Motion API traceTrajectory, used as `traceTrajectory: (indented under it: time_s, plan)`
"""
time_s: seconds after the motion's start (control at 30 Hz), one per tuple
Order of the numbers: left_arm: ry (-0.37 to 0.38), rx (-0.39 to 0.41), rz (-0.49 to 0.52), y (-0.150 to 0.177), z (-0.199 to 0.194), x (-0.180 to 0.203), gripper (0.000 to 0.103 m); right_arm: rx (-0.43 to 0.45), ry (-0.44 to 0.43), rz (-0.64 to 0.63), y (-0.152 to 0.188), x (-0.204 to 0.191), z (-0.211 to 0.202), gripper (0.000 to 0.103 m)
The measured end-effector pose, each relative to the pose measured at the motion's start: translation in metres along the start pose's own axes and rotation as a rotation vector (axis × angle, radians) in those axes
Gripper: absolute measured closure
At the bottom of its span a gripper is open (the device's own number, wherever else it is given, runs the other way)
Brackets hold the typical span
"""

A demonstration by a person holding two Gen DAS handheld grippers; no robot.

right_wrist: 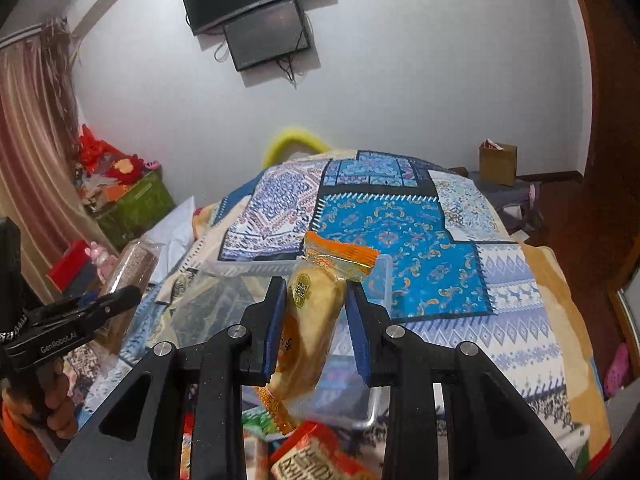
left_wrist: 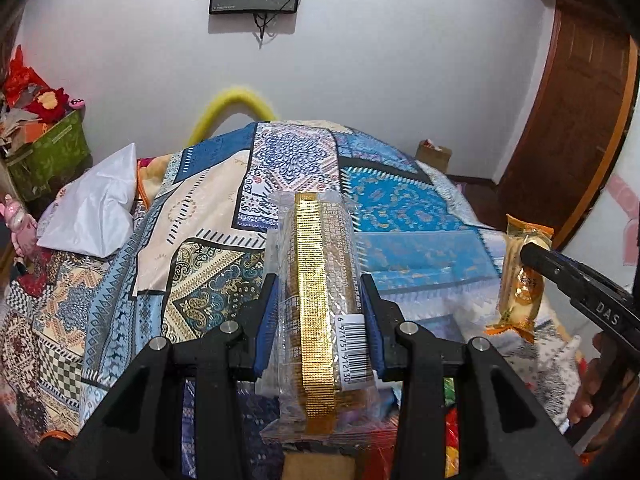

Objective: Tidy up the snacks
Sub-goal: 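Carry the bread loaf into the clear box with the left gripper while the right drops the cake packet in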

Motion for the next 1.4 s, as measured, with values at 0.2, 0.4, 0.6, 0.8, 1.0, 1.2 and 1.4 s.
traceTrajectory:
  time_s: [0.2,0.4,0.6,0.8,1.0,1.2,1.4]
  plan:
    - [-0.010,-0.062,0.004,0.003,0.038,0.000,0.065,-0.060,0.029,-0.024,0.006,0.001,0.034,0.076]
    - [0.022,-0.131,0.025,0.010,0.071,0.003,0.065,-0.148,0.032,-0.056,0.014,-0.001,0.062,0.076]
    - [0.028,-0.180,0.068,0.016,0.091,0.013,0.065,-0.226,0.045,-0.102,0.023,-0.002,0.082,0.076]
    - [0.030,-0.218,0.084,0.020,0.101,0.015,0.065,-0.286,0.069,-0.154,0.032,-0.004,0.093,0.075]
    - [0.028,-0.207,0.096,0.018,0.094,0.017,0.065,-0.327,0.071,-0.175,0.038,-0.007,0.098,0.075]
    - [0.019,-0.167,0.100,0.012,0.067,0.014,0.062,-0.320,0.085,-0.176,0.037,-0.011,0.089,0.053]
    - [0.002,-0.113,0.080,0.009,0.028,0.006,0.048,-0.216,0.089,-0.158,0.022,-0.015,0.055,0.032]
Point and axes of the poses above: each gripper's, at about its wrist camera, not at the fingertips, and z roughly the way its jaws point, x to its right, y to its underside, the point moved 2 cm from there along z, roughly the way its jaws point, and after that the axes turned 15 degrees about z, right-handed, at the moved point
